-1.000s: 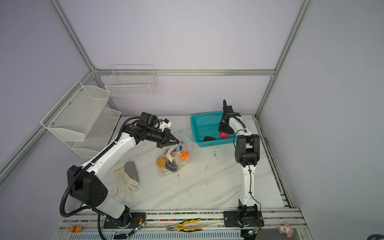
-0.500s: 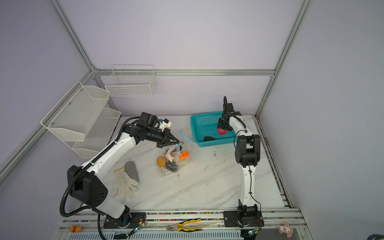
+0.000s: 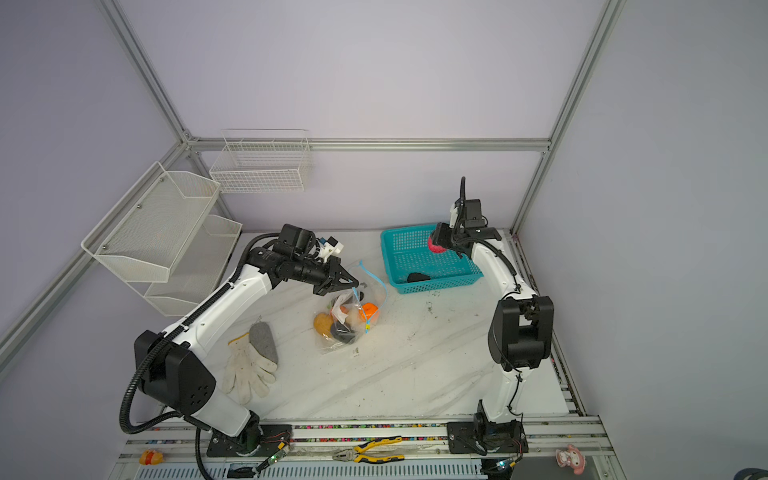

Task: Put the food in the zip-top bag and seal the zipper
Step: 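Lift the pink dragon fruit with the right gripper toward the bag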

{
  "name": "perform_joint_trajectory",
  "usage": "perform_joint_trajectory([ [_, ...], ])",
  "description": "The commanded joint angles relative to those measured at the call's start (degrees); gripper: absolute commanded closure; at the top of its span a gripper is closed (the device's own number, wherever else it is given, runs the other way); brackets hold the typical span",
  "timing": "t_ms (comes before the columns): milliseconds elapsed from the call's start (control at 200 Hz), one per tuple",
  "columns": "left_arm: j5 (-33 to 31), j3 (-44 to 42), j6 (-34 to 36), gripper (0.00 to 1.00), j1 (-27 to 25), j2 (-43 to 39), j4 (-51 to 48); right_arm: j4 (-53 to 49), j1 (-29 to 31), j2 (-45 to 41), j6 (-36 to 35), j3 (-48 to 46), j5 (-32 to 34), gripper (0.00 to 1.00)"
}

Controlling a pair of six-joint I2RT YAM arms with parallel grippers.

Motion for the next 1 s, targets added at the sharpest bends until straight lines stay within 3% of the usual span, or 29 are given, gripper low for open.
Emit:
perform_joint_trajectory([
  [0, 0.1, 0.0, -0.5, 1.00, 0.4, -1.7, 1.8, 4.6, 4.1, -5.8, 2.6, -4.2, -6.4, 0.44],
  [160, -0.1, 0.4, -1.1, 1.00, 0.4, -1.7, 1.9, 6.8, 11.7, -14.5, 4.7, -10.3, -7.8, 0.44],
  [355, -0.4, 0.5, -1.4, 1.00, 0.4, -2.1, 1.8, 7.9, 16.5, -22.6, 7.1, -18.1, -10.9, 0.44],
  [640, -0.9, 0.4, -1.9, 1.00, 0.3, -2.9, 1.7, 13.4, 26.2, -23.4, 10.5, -23.7, -11.2, 0.44],
  [995, -1.1, 0.5, -2.3, 1.00, 0.3, -4.4, 1.7, 12.1, 27.0, -22.9, 8.5, -27.5, -7.5, 0.43],
])
